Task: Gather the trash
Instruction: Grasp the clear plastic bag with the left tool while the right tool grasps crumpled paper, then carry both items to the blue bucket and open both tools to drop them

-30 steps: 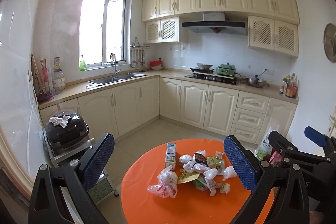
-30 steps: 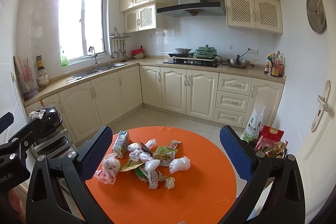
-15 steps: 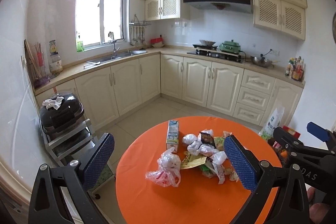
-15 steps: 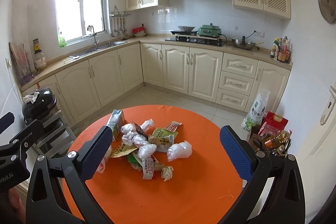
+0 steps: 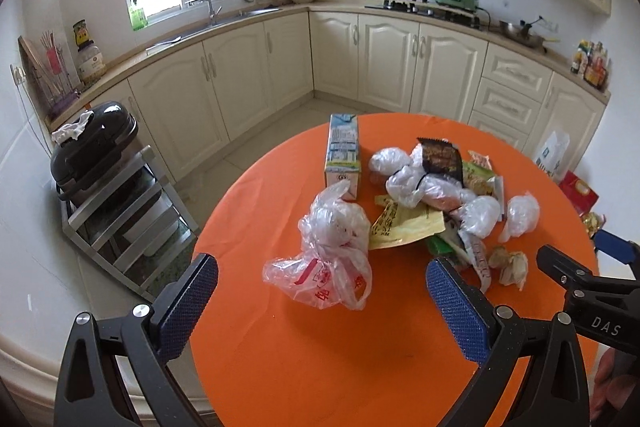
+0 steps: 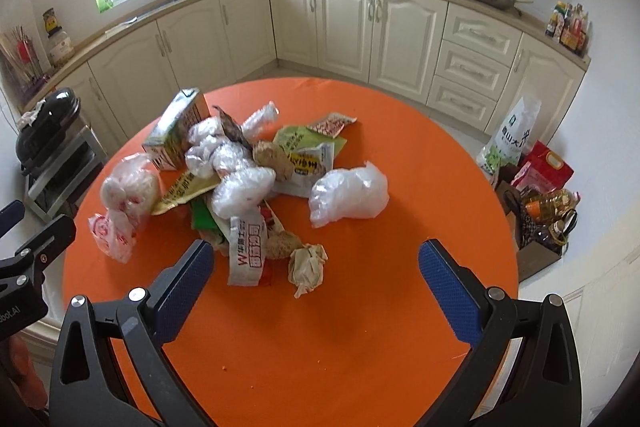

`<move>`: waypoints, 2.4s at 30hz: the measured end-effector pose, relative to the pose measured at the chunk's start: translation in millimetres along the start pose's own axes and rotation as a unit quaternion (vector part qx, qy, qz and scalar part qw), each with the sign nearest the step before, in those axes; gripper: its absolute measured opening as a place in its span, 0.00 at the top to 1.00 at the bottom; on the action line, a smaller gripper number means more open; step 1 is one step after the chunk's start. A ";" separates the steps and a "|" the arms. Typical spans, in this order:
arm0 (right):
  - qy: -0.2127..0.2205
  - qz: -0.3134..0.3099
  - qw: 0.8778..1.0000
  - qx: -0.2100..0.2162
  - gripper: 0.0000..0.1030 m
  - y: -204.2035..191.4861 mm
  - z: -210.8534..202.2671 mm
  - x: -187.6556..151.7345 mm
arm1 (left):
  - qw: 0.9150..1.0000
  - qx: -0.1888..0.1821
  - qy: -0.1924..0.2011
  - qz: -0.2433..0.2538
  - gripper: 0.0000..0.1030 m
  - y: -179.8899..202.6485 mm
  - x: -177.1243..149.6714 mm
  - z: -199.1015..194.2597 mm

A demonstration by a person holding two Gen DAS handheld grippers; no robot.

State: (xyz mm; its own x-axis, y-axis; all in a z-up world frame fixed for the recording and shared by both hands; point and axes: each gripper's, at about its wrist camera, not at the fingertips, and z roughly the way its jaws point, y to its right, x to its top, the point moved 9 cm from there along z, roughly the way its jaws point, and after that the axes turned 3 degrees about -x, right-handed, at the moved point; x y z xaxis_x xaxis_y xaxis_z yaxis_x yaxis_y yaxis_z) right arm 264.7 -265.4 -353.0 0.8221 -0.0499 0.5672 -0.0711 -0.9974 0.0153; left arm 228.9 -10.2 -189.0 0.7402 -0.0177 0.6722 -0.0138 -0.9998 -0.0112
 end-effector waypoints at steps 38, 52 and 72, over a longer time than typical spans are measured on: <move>-0.058 0.012 0.998 0.029 0.73 26.7 61.3 -36.1 | 0.995 -0.075 -0.061 0.024 0.52 -11.0 5.8 187.6; -0.043 0.029 0.997 0.059 0.73 30.9 40.3 -42.7 | 0.994 -0.094 -0.046 0.015 0.54 -38.2 -39.0 136.5; 0.053 0.176 0.982 -0.047 0.73 249.4 -65.6 -57.8 | 0.931 -0.320 0.013 0.175 0.54 226.9 -47.3 -32.9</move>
State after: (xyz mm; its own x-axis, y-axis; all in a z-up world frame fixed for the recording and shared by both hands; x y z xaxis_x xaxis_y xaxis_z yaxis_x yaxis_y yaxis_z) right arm 162.4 -507.8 -328.0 0.6737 -0.3793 0.6342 -0.3961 -0.9099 -0.1234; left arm 168.6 -236.2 -199.0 0.5987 -0.3330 0.7285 -0.6544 -0.7278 0.2052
